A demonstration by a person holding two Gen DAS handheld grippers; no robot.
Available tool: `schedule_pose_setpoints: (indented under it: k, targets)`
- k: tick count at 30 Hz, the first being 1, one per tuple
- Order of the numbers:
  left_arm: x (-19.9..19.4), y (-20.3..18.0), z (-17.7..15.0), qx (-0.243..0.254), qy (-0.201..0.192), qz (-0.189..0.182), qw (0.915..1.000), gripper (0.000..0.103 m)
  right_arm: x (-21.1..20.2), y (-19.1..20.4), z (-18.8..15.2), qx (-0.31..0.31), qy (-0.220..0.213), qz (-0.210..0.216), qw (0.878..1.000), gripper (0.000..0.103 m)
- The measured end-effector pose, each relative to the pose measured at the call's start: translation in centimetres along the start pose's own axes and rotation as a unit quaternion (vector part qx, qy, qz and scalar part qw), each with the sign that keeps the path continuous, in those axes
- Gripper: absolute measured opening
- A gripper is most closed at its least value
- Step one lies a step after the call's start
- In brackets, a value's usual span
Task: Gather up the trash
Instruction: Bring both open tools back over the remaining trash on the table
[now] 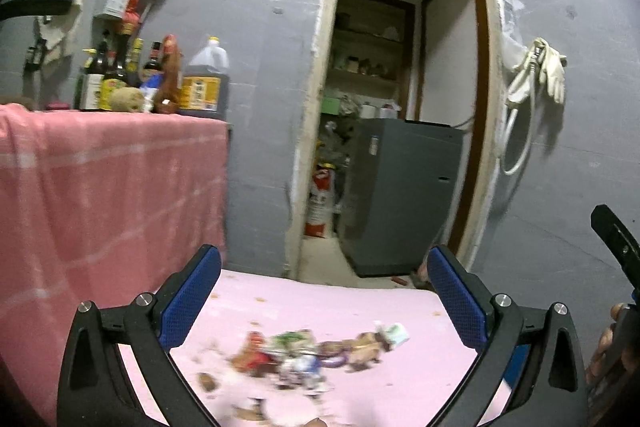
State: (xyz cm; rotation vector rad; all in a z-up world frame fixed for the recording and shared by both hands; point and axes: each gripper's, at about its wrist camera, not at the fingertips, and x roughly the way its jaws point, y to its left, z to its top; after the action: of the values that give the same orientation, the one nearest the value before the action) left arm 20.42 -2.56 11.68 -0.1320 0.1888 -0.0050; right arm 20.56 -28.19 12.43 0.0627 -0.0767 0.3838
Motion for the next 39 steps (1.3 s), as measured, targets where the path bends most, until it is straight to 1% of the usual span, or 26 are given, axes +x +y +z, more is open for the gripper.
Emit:
schedule_pose_setpoints:
  k: [5,9,13,19,24,28,30,31,33,37,38,39]
  targets:
    - [-1.1,2.8,-0.1,0.002,-0.003,0.02,0.9998,0.101,1.8,2.9,-0.7,-0.006,0.018,0.032,0.999,0.103]
    - [-1.3,4.9,-1.1,0.001,0.007,0.028,0.9996,0.101,3.4,4.7,-2.1,-0.02,0.05,0.052,0.997,0.103]
    - [-0.5,6.4,-2.5,-0.002,0.027,0.028,0.9992,0.101,5.2,5.9,-4.3,-0.035,0.097,0.064,0.993,0.103]
    - [1.8,7.9,-4.6,-0.011,0.075,0.017,0.997,0.101,7.5,5.3,-6.7,-0.019,0.158,0.062,0.985,0.103]
    - [3.7,8.3,-5.8,-0.012,0.11,0.022,0.9936,0.101,8.7,4.1,-7.8,0.011,0.193,0.069,0.979,0.102]
    - [5.3,8.3,-6.5,-0.013,0.134,0.01,0.9909,0.101,9.8,3.8,-8.8,0.005,0.228,0.055,0.972,0.093]
    - [5.9,8.2,-6.6,-0.008,0.143,0.002,0.9897,0.1,10.4,3.6,-9.5,0.006,0.249,0.049,0.967,0.082]
    - [6.3,8.0,-6.7,-0.003,0.15,-0.004,0.9887,0.1,10.8,3.5,-9.9,0.009,0.26,0.051,0.964,0.08]
    - [6.8,7.7,-7.0,0.009,0.161,-0.007,0.9869,0.1,11.1,3.5,-10.5,0.008,0.276,0.054,0.96,0.072]
    - [8.0,7.5,-7.7,0.027,0.187,-0.015,0.9819,0.098,11.7,3.8,-11.5,0.004,0.305,0.063,0.95,0.071]
    - [8.4,7.5,-7.8,0.025,0.194,-0.018,0.9805,0.096,11.8,3.8,-11.7,0.007,0.31,0.066,0.948,0.071]
    - [8.8,7.7,-7.8,0.023,0.201,-0.022,0.9792,0.093,12.0,3.7,-11.9,0.012,0.317,0.069,0.946,0.071]
